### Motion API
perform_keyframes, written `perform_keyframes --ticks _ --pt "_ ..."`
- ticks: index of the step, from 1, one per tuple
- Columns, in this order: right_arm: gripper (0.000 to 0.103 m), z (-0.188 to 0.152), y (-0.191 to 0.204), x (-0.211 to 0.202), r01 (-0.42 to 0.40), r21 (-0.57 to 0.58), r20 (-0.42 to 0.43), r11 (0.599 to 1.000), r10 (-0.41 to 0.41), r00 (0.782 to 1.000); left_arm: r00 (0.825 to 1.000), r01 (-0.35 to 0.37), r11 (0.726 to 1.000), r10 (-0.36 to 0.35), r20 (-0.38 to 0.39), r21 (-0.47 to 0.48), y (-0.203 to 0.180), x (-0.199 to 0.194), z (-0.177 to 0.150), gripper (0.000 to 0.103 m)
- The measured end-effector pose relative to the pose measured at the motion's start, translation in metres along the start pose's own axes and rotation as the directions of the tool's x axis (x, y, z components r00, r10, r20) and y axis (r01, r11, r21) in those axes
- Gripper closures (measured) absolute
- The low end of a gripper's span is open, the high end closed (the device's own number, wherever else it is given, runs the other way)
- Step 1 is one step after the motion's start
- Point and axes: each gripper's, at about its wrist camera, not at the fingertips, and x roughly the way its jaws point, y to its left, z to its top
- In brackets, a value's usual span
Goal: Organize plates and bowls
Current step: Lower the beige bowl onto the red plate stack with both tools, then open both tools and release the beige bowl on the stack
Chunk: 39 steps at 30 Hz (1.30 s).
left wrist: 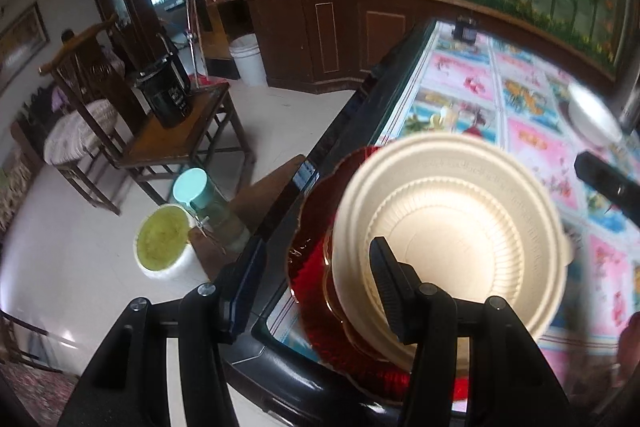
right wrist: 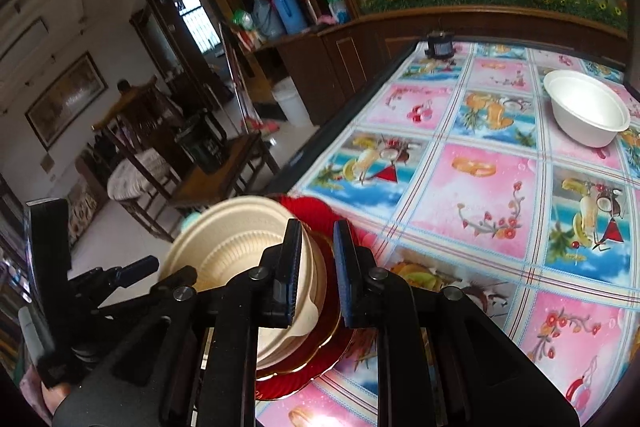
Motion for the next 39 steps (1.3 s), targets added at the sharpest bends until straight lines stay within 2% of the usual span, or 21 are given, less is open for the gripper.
perform_keyframes --ticks 4,5,7,16,19,22,26,30,33,35,37,39 --pt "0.088 -0.001 0.003 -0.012 -0.087 -0.002 0.027 0.996 0.087 0.996 0.999 0.038 0.997 -0.038 0.010 -0.069 0.022 -0.011 0.003 0.045" --pt "0.085 -0.003 0.005 -0.014 -0.113 -0.010 0.032 0.994 0.114 0.993 0.999 0.043 0.996 -0.043 0.010 -0.082 0.024 -0.011 0.004 0.043" --pt "0.085 -0.007 0.010 -0.017 -0.166 -0.024 0.034 0.986 0.166 0.985 0.999 0.031 0.994 -0.029 0.014 -0.103 0.030 -0.012 0.005 0.043" --pt "0.085 -0.031 0.031 -0.012 -0.275 -0.112 -0.029 0.955 0.274 0.961 0.999 0.041 0.993 -0.040 0.011 -0.106 0.030 -0.009 0.004 0.043" --pt "0.085 -0.038 0.036 -0.002 -0.262 -0.134 -0.082 0.956 0.253 0.964 0.999 0.017 0.995 -0.019 -0.028 -0.095 0.029 0.002 0.002 0.043" --pt "0.085 -0.045 0.037 0.012 -0.239 -0.146 -0.148 0.960 0.217 0.965 0.998 0.034 0.994 -0.041 -0.057 -0.108 0.032 0.006 -0.001 0.043" --pt "0.085 -0.038 0.030 -0.003 -0.249 -0.145 -0.089 0.958 0.238 0.967 0.998 0.047 0.991 -0.052 -0.034 -0.128 0.036 -0.005 0.002 0.043" --pt "0.085 -0.021 0.009 -0.031 -0.233 -0.125 0.019 0.964 0.237 0.971 0.998 0.062 0.989 -0.059 0.027 -0.136 0.033 -0.027 0.010 0.043" --pt "0.085 -0.010 -0.021 -0.045 -0.199 -0.063 0.079 0.978 0.204 0.976 0.994 0.085 0.988 -0.075 0.078 -0.130 0.021 -0.043 0.015 0.043" --pt "0.085 -0.005 -0.047 -0.053 -0.178 0.000 0.103 0.984 0.177 0.979 0.989 0.121 0.986 -0.110 0.099 -0.111 0.006 -0.051 0.019 0.043" --pt "0.085 -0.001 -0.081 -0.063 -0.141 0.079 0.126 0.987 0.131 0.983 0.983 0.155 0.984 -0.146 0.110 -0.083 -0.014 -0.057 0.023 0.039" --pt "0.085 0.001 -0.113 -0.073 -0.104 0.146 0.139 0.984 0.084 0.987 0.975 0.200 0.979 -0.195 0.109 -0.041 -0.042 -0.061 0.029 0.031"
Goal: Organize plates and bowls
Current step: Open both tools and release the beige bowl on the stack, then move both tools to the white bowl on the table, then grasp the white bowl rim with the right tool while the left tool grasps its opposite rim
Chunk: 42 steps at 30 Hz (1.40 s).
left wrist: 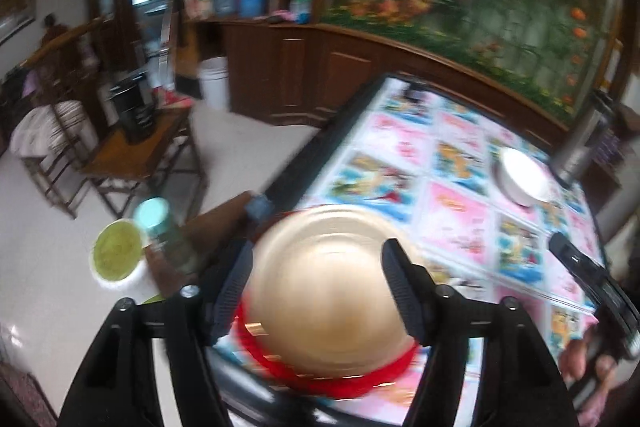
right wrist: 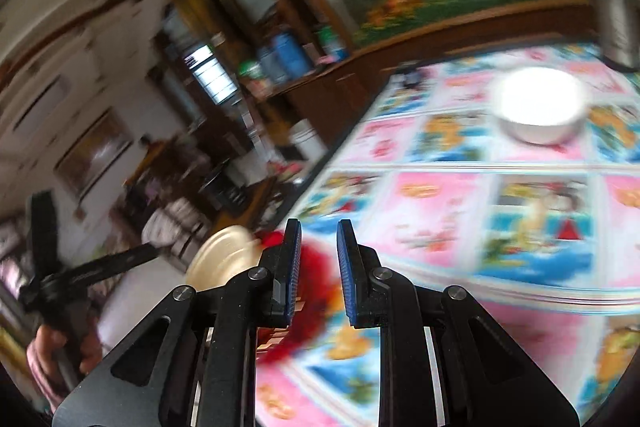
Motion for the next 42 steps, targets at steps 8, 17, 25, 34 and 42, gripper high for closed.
perform_keyframes --ticks 8,17,25,34,42 --pt "0.071 0.048 -0.120 -0.050 0.160 0.228 0.038 0.961 -0.173 0.984 0.979 0.178 0.981 -0.169 -0.116 0.072 -0.123 0.048 0.023 0.026" --pt "0.071 0.099 -0.214 -0.048 0.183 0.433 0.059 0.883 -0.230 0.971 0.989 0.092 0.996 -0.091 -0.120 0.003 -0.211 0.136 0.064 0.026" --pt "0.071 0.129 -0.250 -0.001 0.222 0.471 -0.015 0.854 -0.244 0.970 0.991 0.011 0.999 -0.016 -0.134 -0.040 -0.246 0.204 0.092 0.026" --pt "0.071 0.131 -0.273 0.033 0.271 0.479 -0.070 0.835 -0.271 0.960 0.989 0.008 0.998 -0.016 -0.150 -0.059 -0.260 0.243 0.094 0.026" --pt "0.071 0.126 -0.277 0.036 0.248 0.484 -0.051 0.839 -0.256 0.965 0.982 0.057 0.995 -0.070 -0.174 -0.079 -0.265 0.259 0.094 0.026"
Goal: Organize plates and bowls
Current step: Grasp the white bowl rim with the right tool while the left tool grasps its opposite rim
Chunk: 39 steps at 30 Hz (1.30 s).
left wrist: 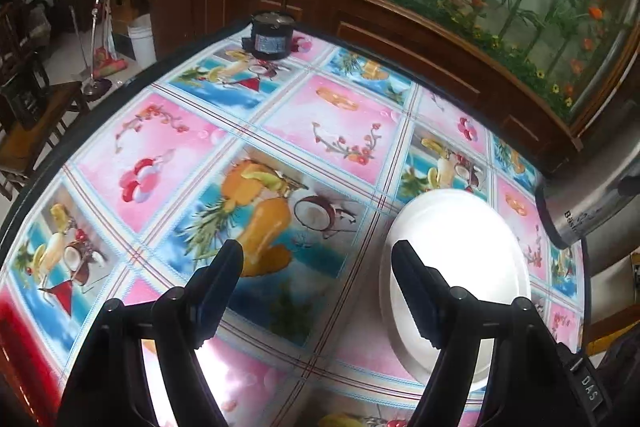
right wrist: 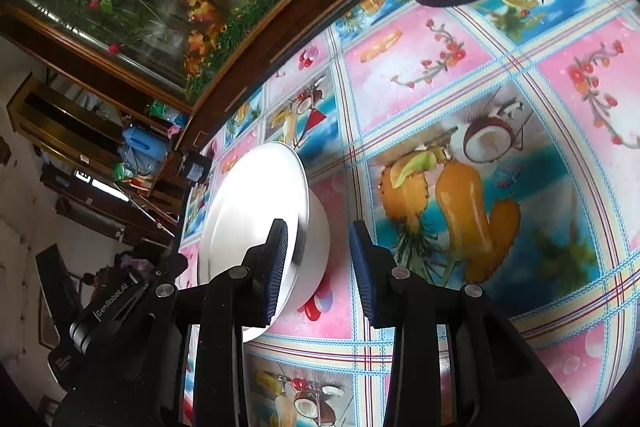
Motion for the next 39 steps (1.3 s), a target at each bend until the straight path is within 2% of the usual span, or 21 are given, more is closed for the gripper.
perform_keyframes --ticks 4,7,15,29,30,33,37,39 --pt "0.071 -0.002 0.002 0.003 0.001 -0.002 -0.003 1.000 -0.001 1.000 0.997 0.040 0.999 -0.039 -0.062 0.002 -0.002 0.009 -0.002 0.026" --pt "0.071 -0.004 0.003 0.005 -0.001 -0.004 -0.008 1.000 0.001 1.000 0.997 0.039 0.999 -0.038 -0.065 0.015 -0.006 0.008 -0.003 0.026" --pt "0.071 -0.006 0.005 0.003 -0.002 -0.014 0.002 1.000 0.002 1.000 0.990 0.108 0.994 -0.107 -0.096 0.011 -0.011 0.006 -0.005 0.026" --pt "0.071 -0.009 0.005 0.013 0.009 -0.007 -0.021 1.000 -0.009 1.000 0.992 0.049 0.997 -0.042 -0.119 0.058 -0.016 0.023 -0.013 0.028" --pt "0.071 -0.009 0.006 0.012 0.013 -0.008 -0.015 1.000 -0.013 1.000 0.992 0.047 0.997 -0.039 -0.118 0.061 -0.016 0.023 -0.013 0.033" --pt "0.081 -0.009 0.005 0.012 0.019 -0.009 -0.008 1.000 -0.019 1.000 0.992 0.048 0.997 -0.039 -0.121 0.066 -0.016 0.025 -0.014 0.047" --pt "0.088 -0.010 0.009 0.012 0.009 -0.023 -0.002 1.000 -0.009 1.000 0.990 0.072 0.995 -0.062 -0.127 0.074 -0.019 0.026 -0.016 0.062" --pt "0.092 -0.012 0.013 0.011 0.014 -0.039 0.010 0.999 -0.014 1.000 0.988 0.094 0.993 -0.083 -0.133 0.078 -0.022 0.025 -0.017 0.075"
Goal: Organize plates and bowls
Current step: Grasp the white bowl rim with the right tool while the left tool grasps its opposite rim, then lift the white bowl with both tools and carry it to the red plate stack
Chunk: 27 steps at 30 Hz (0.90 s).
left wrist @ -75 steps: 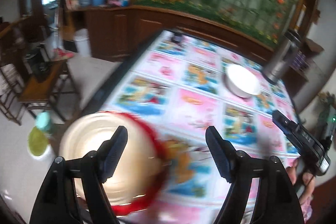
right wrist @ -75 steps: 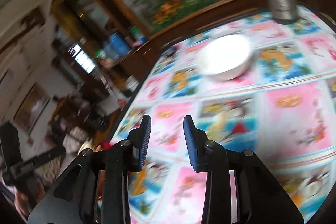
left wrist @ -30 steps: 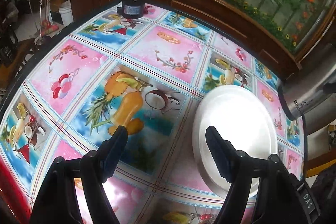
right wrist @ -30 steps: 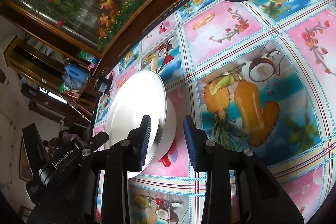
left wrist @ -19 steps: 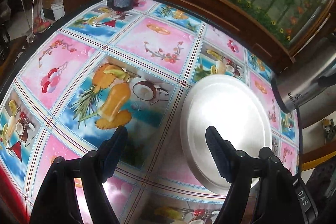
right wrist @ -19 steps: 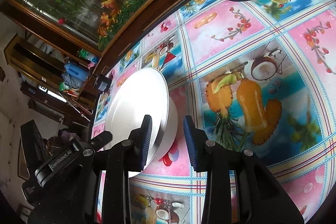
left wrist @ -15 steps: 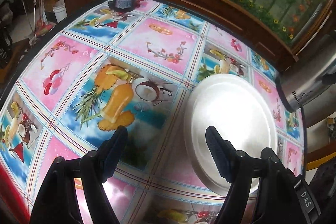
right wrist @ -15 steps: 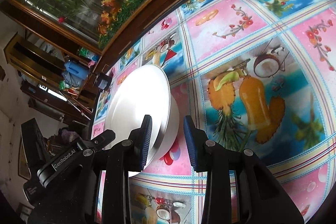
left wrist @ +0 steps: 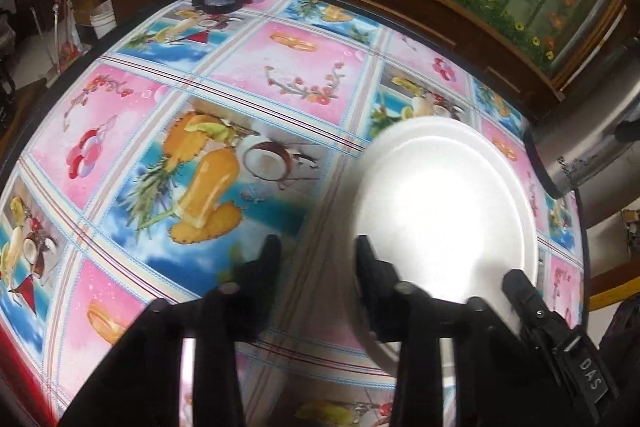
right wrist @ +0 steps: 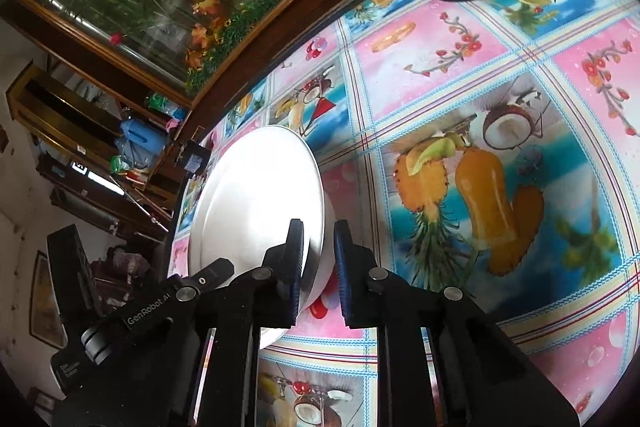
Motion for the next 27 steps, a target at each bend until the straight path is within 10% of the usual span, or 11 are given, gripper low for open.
perform_keyframes --ticks 5,27 --pt "0.095 -0.001 0.006 -0.002 0.011 -0.019 0.006 1.000 -0.011 1.000 1.000 0.016 0.999 -0.015 -0.022 0.028 -0.007 0.003 -0.003 0.092" --pt "0.096 -0.075 0.005 -0.092 0.006 0.044 -0.062 0.999 -0.004 0.998 1.000 0.013 0.981 -0.008 -0.026 0.192 0.000 -0.086 -0.094 0.092"
